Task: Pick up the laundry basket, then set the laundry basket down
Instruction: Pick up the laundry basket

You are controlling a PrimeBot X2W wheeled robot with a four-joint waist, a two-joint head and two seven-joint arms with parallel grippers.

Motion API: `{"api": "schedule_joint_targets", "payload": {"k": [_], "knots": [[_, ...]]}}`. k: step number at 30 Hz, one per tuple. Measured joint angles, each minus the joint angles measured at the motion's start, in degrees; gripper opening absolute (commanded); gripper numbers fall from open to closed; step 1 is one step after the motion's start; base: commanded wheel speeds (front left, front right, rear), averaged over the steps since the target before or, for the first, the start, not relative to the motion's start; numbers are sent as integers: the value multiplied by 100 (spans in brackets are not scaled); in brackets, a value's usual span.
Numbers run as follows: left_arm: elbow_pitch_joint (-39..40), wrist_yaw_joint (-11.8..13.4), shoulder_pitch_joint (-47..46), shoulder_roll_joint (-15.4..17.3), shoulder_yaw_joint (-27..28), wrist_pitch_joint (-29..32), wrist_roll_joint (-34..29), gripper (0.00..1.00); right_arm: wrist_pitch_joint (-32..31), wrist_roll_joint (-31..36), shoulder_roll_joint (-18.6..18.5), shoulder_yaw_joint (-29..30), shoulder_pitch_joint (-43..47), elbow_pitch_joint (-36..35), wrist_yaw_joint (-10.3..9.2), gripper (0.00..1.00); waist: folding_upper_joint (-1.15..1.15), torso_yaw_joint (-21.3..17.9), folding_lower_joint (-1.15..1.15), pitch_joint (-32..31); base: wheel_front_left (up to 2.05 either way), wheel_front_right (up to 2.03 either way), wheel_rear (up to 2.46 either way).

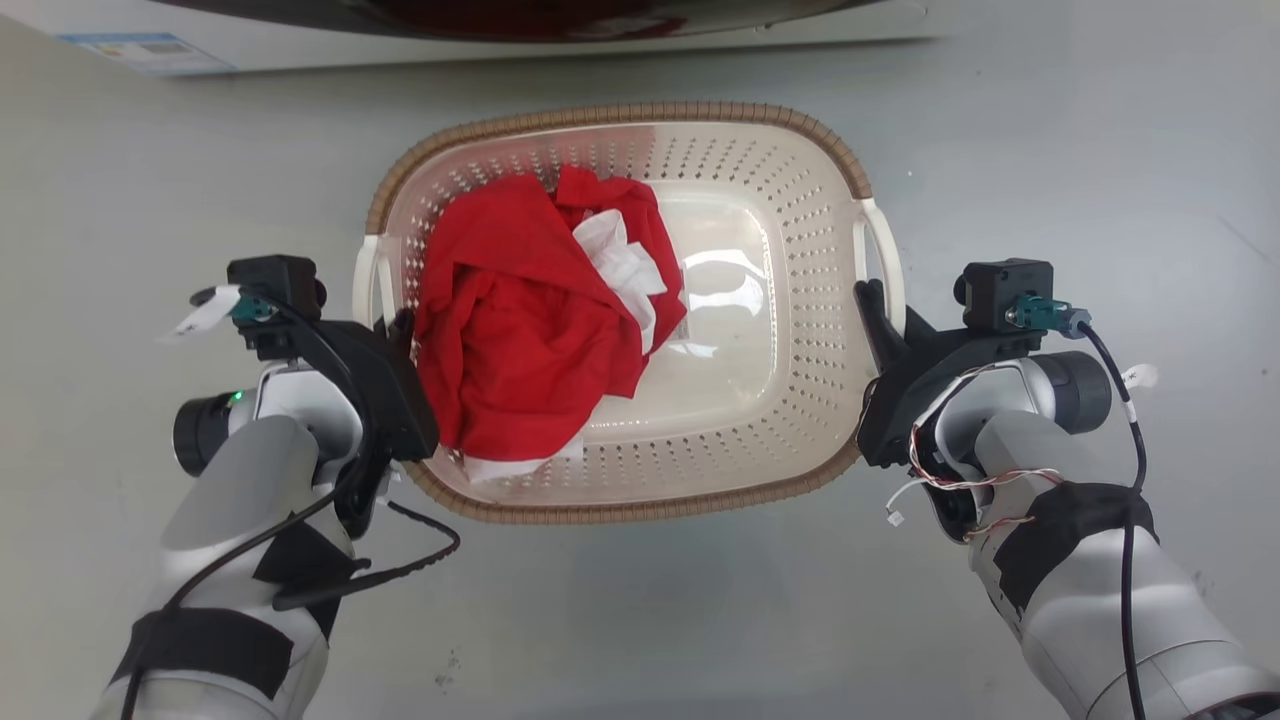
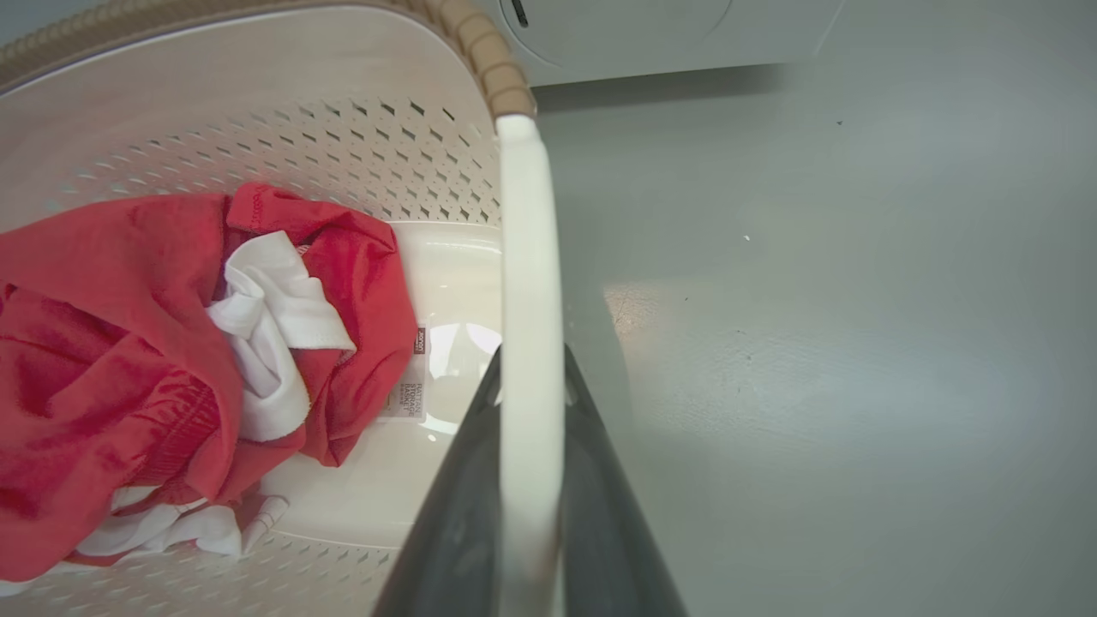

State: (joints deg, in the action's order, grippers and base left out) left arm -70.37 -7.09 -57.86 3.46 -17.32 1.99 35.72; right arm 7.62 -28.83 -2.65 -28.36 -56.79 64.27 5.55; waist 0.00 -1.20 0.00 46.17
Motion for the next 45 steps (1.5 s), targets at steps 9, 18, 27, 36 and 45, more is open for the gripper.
{"api": "schedule_joint_targets", "payload": {"k": [9, 18, 27, 36, 45], "knots": [[-163, -7, 292, -99, -3, 152, 56, 0, -135, -194, 49, -27, 187, 318, 52, 0, 0, 14, 0, -574, 0, 0, 0], [-270, -48, 642, -135, -3, 369, 234, 0, -379, -458, 73, -146, 504, 467, 101, 0, 0, -1, 1, -1227, 0, 0, 0], [-332, -48, 933, -178, -5, 555, 290, 0, -641, -699, 90, -212, 840, 577, 111, 0, -1, -37, 1, -1760, 0, 0, 0], [-363, -49, 1291, -208, 2, 745, 358, 0, -900, -892, 101, -287, 1200, 634, 136, 0, 0, -71, 1, -2317, 0, 0, 0], [-386, -49, 1657, -236, 9, 938, 414, 0, -1134, -1045, 127, -308, 1538, 731, 152, 0, -1, -90, 1, -2921, 0, 0, 0]]}}
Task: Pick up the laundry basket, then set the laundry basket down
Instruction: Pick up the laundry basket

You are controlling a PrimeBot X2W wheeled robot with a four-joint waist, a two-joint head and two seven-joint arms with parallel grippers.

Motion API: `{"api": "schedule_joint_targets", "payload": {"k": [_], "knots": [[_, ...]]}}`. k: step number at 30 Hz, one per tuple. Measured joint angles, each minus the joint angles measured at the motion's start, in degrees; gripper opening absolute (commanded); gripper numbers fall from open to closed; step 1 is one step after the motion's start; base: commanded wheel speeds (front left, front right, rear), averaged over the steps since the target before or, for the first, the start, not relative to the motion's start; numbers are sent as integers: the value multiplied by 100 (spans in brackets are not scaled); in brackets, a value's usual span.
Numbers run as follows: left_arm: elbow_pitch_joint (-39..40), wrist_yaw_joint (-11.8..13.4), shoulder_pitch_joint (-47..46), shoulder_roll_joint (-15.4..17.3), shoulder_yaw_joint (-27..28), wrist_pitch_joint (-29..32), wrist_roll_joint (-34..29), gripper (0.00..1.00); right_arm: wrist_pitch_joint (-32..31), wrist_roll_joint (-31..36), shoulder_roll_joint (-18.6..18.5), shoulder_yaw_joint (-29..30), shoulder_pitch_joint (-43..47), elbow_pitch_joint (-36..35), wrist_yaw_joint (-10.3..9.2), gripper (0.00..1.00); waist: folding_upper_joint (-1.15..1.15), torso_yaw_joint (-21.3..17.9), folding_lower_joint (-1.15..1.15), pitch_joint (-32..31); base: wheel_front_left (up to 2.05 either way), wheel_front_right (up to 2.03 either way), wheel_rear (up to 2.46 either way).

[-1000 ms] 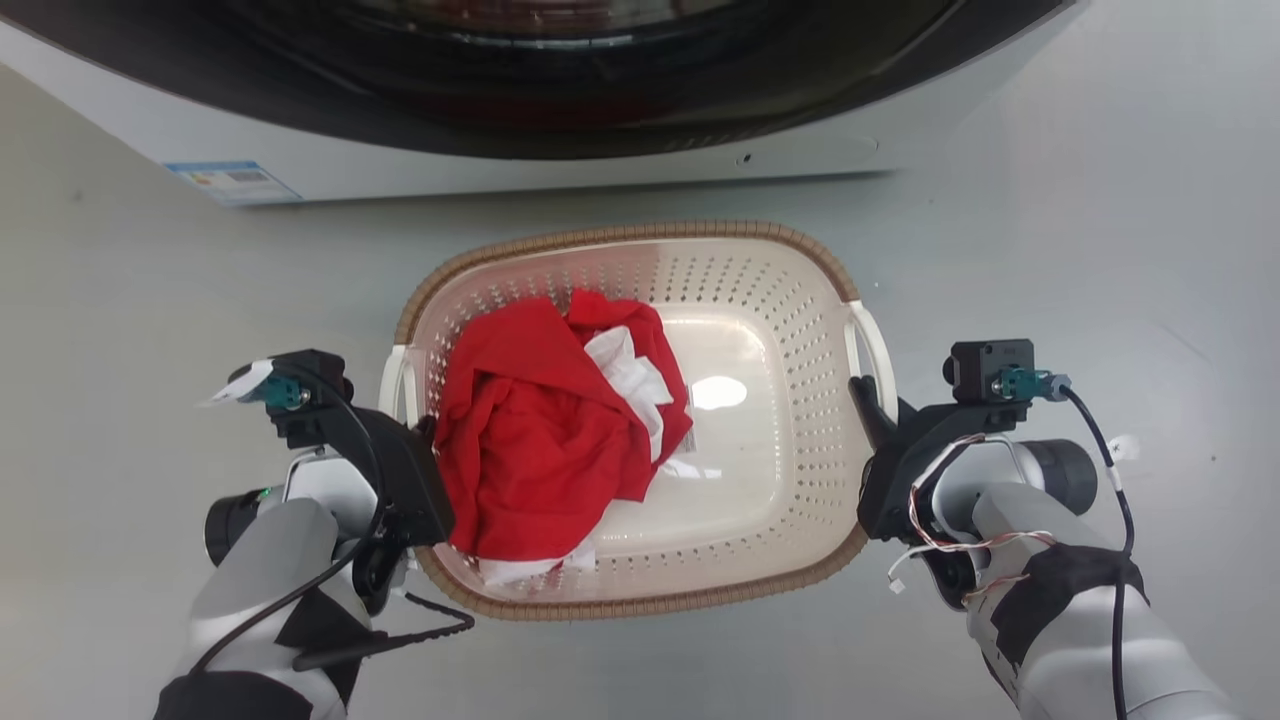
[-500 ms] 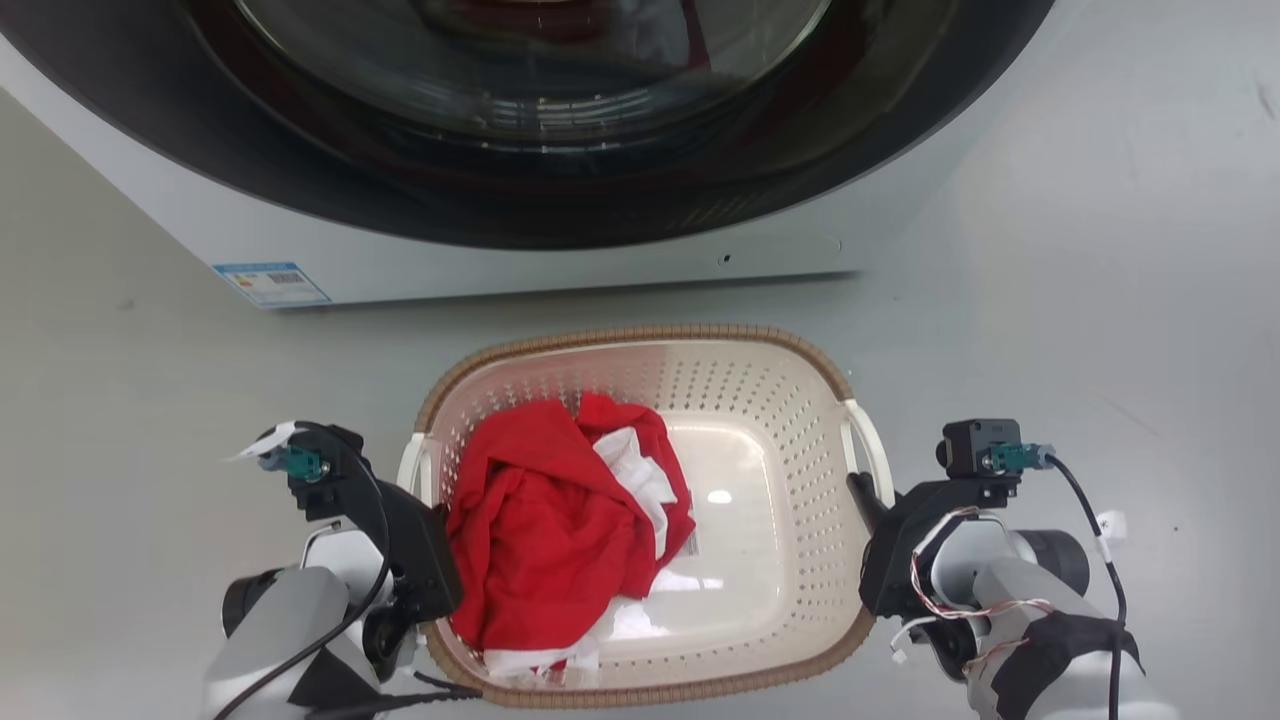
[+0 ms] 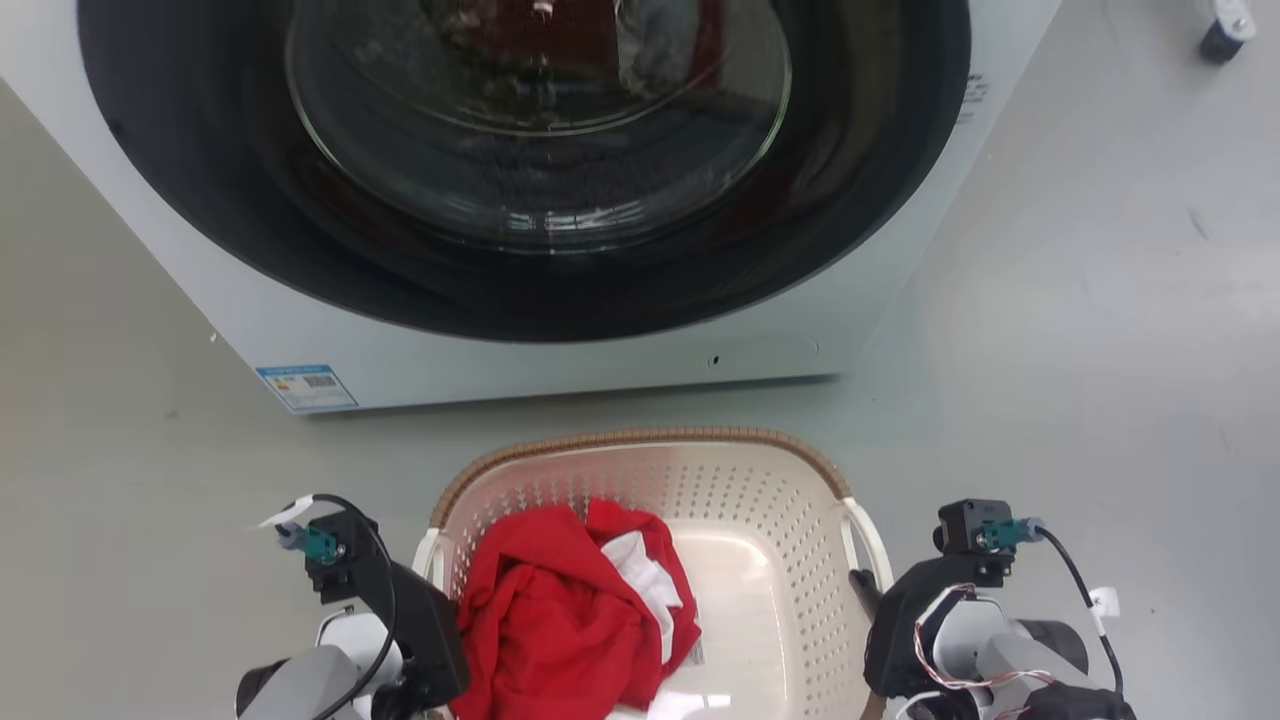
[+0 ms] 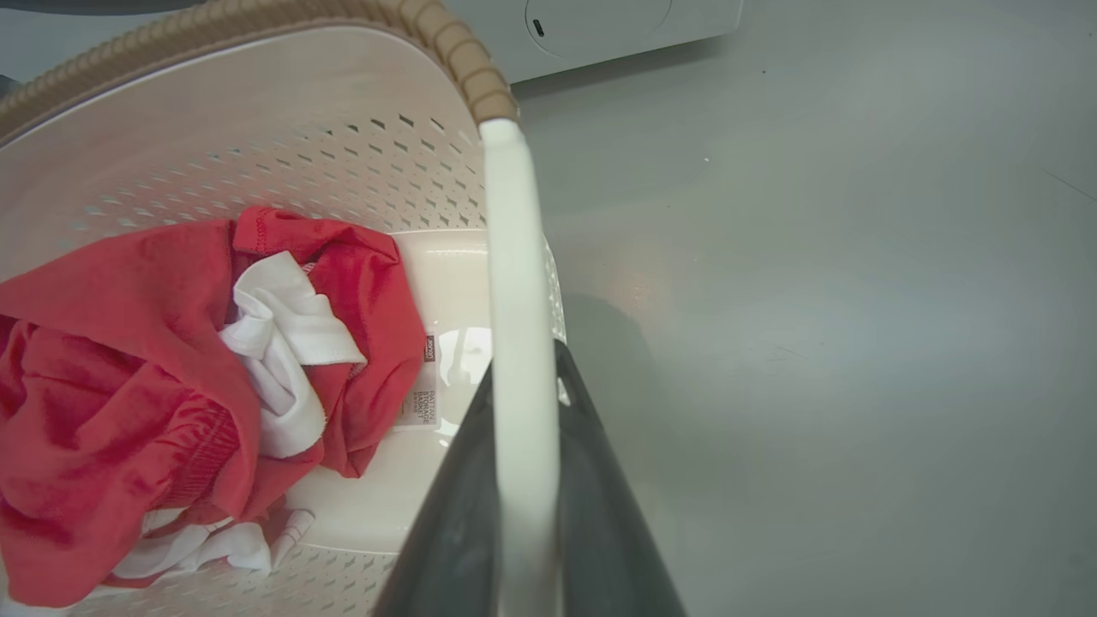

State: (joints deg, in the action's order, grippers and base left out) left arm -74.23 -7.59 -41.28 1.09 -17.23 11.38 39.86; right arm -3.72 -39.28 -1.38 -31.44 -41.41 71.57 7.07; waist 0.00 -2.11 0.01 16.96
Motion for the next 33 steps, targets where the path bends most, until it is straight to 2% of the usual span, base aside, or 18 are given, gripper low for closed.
{"api": "schedule_joint_targets", "payload": {"k": [21, 33], "knots": [[-44, 57, 900, -73, 4, 331, 178, 0, -436, -113, 43, -12, 825, 130, 48, 0, 0, 2, 0, -1388, 0, 0, 0], [-49, 115, 1068, -92, 15, 468, 227, 0, -586, -176, 42, -2, 981, 146, 49, 0, 0, 12, -1, -1735, 0, 0, 0]]}}
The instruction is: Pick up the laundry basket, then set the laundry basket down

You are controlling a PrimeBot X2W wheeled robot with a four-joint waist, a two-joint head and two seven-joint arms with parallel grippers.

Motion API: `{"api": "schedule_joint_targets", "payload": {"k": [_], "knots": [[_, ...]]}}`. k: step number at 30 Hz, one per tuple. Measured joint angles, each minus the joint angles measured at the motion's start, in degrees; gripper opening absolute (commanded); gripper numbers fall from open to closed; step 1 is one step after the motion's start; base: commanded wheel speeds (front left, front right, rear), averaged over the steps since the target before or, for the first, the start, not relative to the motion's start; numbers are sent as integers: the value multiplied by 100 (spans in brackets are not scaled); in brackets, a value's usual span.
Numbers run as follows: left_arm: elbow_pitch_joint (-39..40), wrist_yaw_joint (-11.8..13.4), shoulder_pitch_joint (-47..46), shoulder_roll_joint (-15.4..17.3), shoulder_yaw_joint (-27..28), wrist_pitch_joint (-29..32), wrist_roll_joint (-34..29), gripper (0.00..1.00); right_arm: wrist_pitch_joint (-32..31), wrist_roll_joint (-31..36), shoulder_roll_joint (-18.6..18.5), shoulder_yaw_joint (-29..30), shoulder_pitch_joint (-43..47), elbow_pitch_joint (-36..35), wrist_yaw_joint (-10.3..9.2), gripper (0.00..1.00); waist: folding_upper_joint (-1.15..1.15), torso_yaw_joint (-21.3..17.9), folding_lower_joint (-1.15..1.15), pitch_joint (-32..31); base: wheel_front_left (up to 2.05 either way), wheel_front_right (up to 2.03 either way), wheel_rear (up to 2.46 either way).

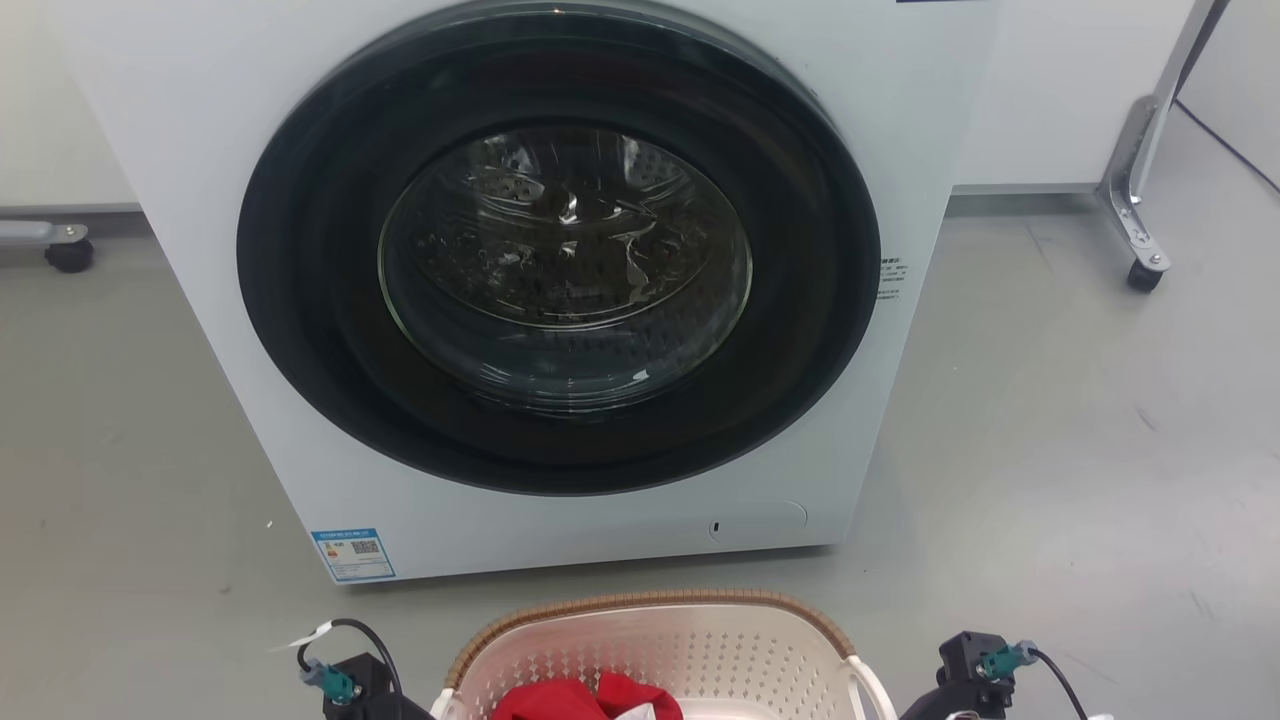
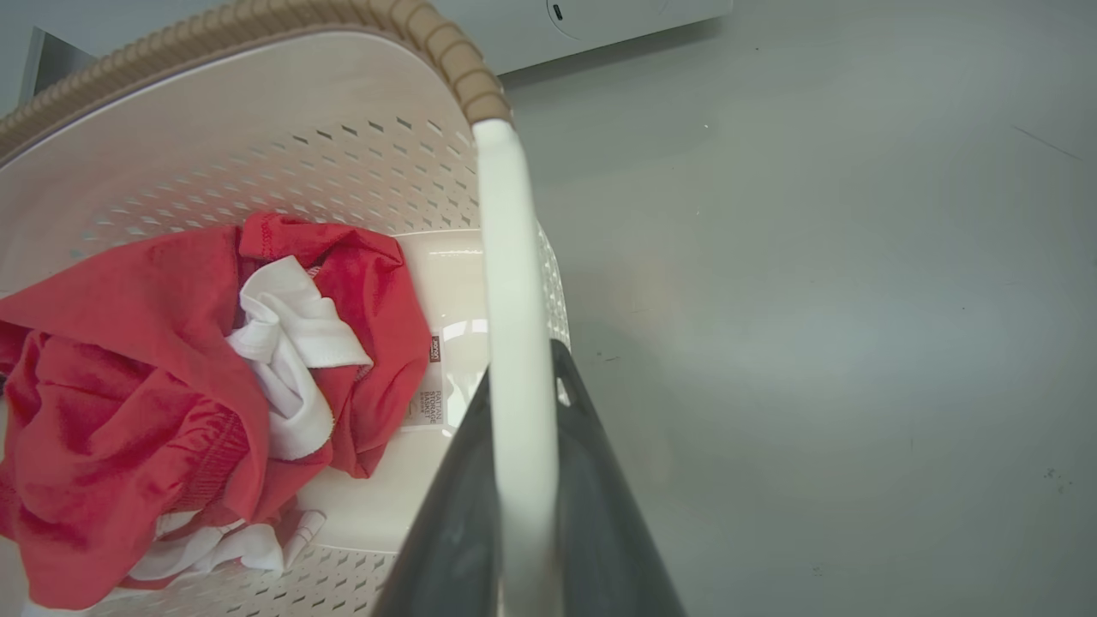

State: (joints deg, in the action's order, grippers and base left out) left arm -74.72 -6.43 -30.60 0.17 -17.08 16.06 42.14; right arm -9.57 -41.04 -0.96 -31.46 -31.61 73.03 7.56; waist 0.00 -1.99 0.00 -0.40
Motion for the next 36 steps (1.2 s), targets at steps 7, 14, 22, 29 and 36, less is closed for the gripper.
{"api": "schedule_joint_targets", "payload": {"k": [7, 14, 22, 29, 36], "knots": [[0, 41, 123, -16, 0, 108, 10, 0, -54, -75, -1, 27, 187, 5, 1, 0, 0, 11, 0, -151, 0, 0, 0], [0, 71, 247, -25, 4, 177, 57, 0, -107, -141, 0, 41, 307, 9, 2, 0, 1, 15, 0, -246, 0, 0, 0], [0, 90, 262, -27, 5, 199, 58, 0, -151, -165, 1, 41, 320, 11, 3, 0, 1, 14, -1, -281, 0, 0, 0], [0, 96, 274, -27, 8, 200, 60, 0, -154, -175, 1, 41, 321, 11, 3, 0, 1, -12, -1, -282, 0, 0, 0], [0, 97, 289, -27, 7, 208, 67, 0, -156, -182, 2, 41, 323, 16, 3, 0, 1, -33, -1, -281, 0, 0, 0]]}}
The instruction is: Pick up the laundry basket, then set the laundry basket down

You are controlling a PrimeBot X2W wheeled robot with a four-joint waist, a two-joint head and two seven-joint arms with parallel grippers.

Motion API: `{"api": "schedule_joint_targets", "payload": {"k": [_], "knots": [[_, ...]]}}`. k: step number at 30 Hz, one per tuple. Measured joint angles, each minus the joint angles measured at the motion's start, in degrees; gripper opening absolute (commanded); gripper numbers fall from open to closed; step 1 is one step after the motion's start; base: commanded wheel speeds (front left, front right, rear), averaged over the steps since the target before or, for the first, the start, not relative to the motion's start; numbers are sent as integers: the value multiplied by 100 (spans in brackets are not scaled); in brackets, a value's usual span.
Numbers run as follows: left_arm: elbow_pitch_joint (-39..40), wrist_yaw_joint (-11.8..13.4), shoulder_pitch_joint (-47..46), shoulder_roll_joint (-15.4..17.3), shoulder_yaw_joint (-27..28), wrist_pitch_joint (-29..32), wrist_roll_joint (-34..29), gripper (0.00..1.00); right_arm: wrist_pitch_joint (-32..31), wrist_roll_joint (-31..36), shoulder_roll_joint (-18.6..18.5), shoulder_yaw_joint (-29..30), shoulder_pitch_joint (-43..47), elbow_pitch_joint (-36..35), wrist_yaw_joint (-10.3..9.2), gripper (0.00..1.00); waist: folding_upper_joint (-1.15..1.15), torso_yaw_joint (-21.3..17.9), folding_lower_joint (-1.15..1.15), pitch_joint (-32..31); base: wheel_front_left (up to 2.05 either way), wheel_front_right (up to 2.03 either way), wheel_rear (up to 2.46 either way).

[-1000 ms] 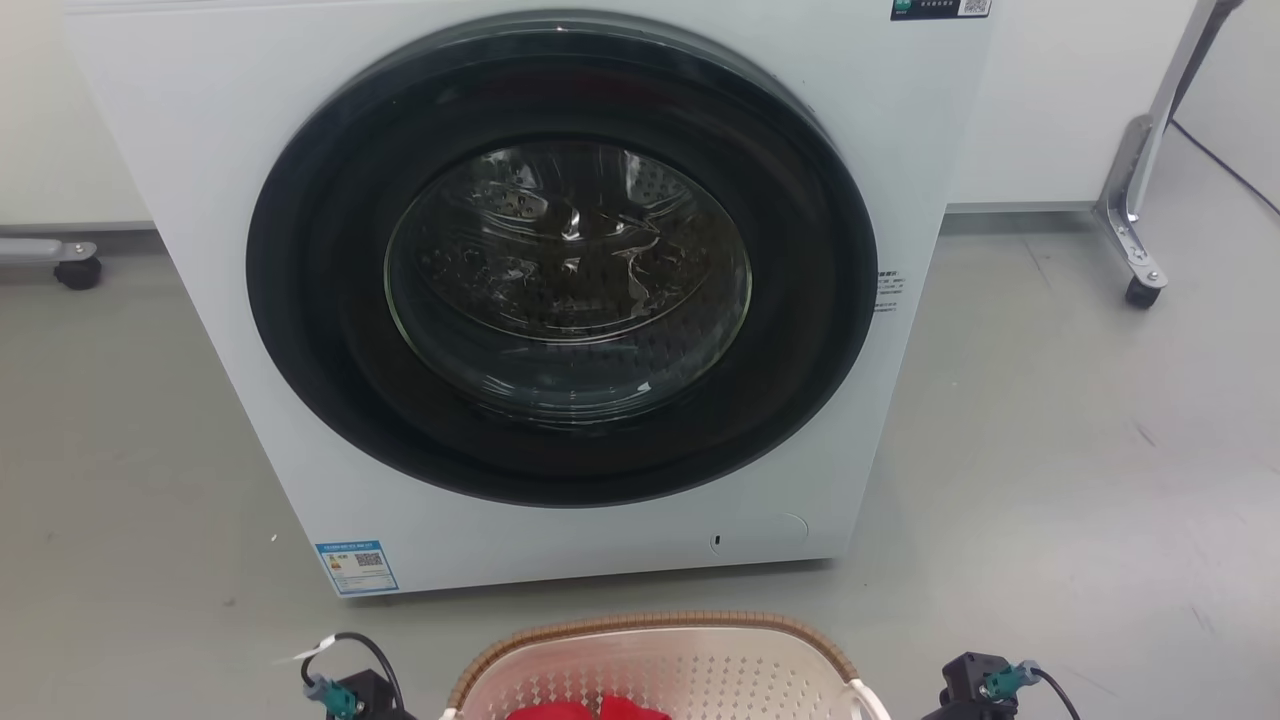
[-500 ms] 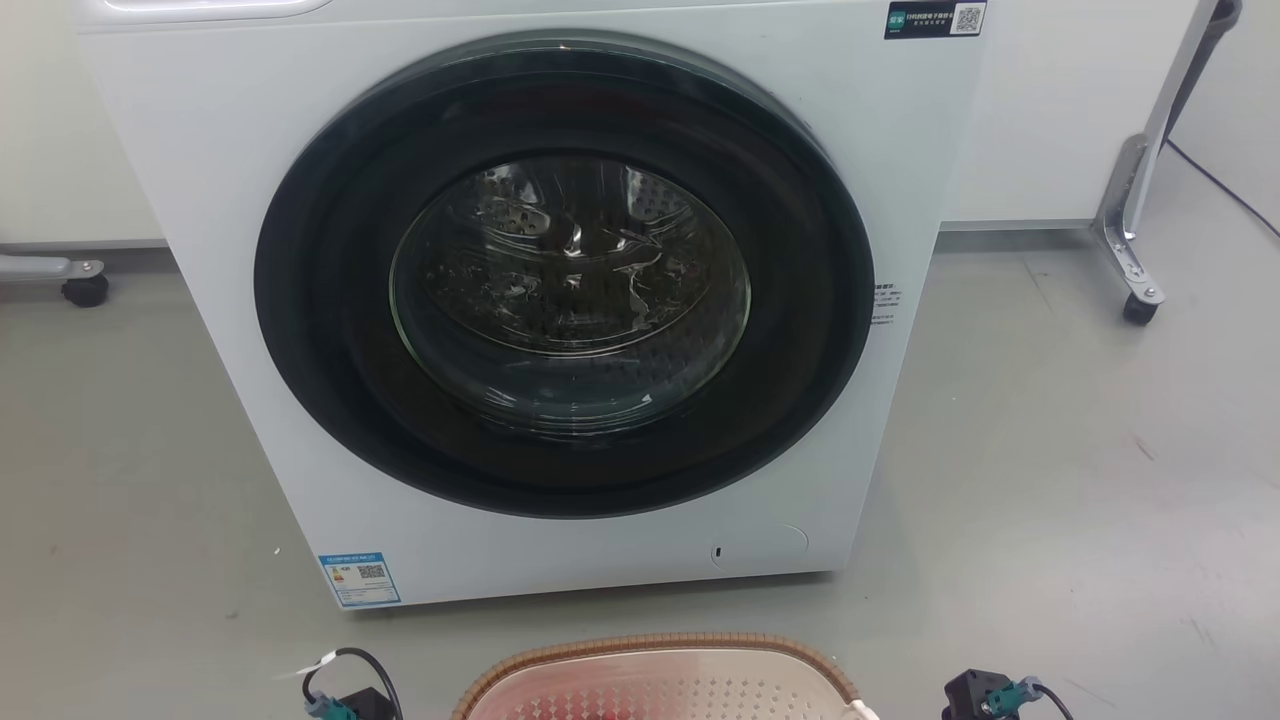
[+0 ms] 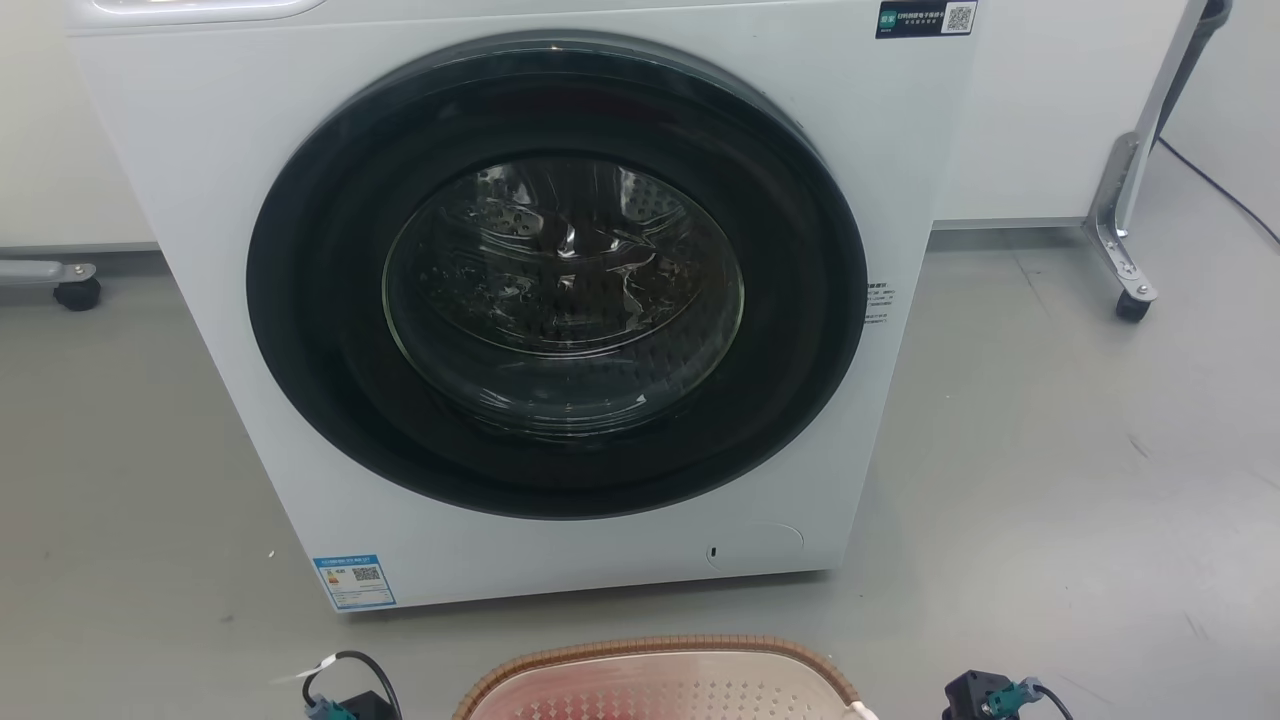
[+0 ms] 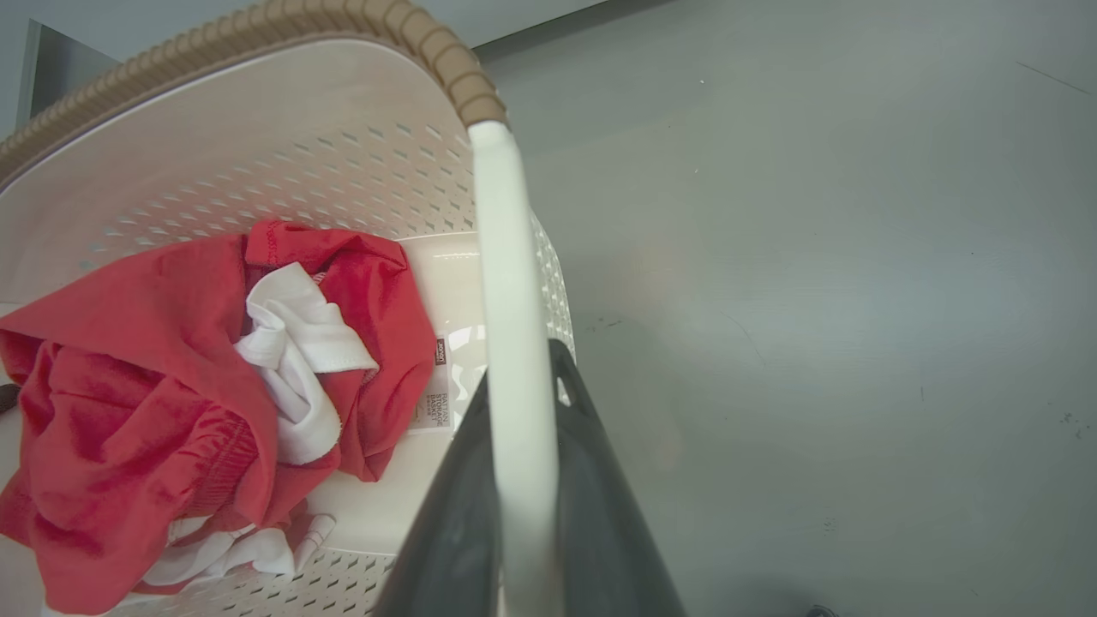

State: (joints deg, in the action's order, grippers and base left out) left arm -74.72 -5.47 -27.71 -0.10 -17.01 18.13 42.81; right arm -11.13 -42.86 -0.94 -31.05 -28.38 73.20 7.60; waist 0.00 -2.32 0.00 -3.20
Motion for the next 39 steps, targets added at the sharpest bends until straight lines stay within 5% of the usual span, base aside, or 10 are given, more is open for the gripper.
{"api": "schedule_joint_targets", "payload": {"k": [39], "knots": [[1, 43, 23, -3, -44, -33, 33, 0, 20, -47, 5, -14, 55, 1, -1, 0, 0, 39, 0, 283, 0, 0, 0]]}}
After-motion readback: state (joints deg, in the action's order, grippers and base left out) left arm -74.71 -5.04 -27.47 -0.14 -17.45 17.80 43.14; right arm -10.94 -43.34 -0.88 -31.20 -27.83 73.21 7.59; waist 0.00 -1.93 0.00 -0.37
